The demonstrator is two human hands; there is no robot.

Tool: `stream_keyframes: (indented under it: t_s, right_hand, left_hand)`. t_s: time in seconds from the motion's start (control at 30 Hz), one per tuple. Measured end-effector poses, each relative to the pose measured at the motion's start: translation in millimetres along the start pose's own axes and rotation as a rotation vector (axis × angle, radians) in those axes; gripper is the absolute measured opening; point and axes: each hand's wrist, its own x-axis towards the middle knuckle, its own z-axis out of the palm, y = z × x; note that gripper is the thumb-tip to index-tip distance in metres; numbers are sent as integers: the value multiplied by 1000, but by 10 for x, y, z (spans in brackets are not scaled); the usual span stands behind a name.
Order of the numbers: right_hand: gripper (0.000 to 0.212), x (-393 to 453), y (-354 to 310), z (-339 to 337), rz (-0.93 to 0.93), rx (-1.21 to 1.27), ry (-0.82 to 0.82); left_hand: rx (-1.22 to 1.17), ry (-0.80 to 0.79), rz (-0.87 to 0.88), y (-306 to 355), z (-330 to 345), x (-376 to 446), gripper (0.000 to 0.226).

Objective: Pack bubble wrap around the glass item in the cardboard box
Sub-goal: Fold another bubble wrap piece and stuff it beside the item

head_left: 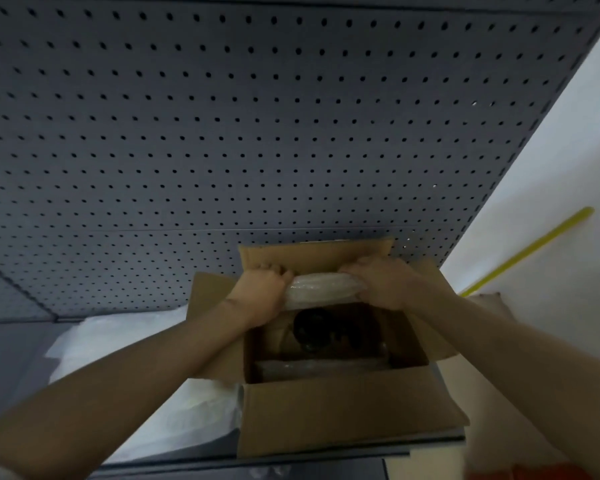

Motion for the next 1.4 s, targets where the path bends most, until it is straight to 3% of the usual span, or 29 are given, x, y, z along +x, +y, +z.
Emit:
stream_keyframes:
  t_s: [0.13, 0.23, 0.4, 0.5, 0.57, 0.83, 1.03, 1.17, 1.33, 1.4]
  right_hand:
    - [61, -89, -138, 161, -145, -241, 326]
    - [38, -193, -374, 461, -312, -285, 447]
    - [23, -190, -699, 705, -29, -133, 116]
    - [38, -121, -668, 770, 251, 56, -16]
    - [50, -68, -609, 849, 334, 153, -32]
    - [55, 144, -560, 978, 317, 551, -91]
    - [66, 140, -394, 819, 224, 753, -328]
    - [71, 129, -374, 807, 99, 581, -386]
    - [69, 95, -376, 899, 2, 243, -263]
    - [55, 59, -384, 821, -35, 74, -157]
  left_hand:
    - [-20, -4, -5, -58, 126, 12, 43]
    - [6, 19, 11, -81, 170, 28, 42]
    - [55, 46, 8, -31, 169, 4, 41]
    - [67, 45, 4, -41, 168, 21, 41]
    - [81, 47, 6, -29, 168, 38, 41]
    - [11, 26, -31, 52, 158, 46, 52]
    - [59, 38, -52, 82, 193, 75, 53]
    - [64, 11, -49, 99, 241, 96, 57]
    - [53, -68, -61, 144, 351, 204, 55]
    - [59, -94, -57, 148, 366, 254, 51]
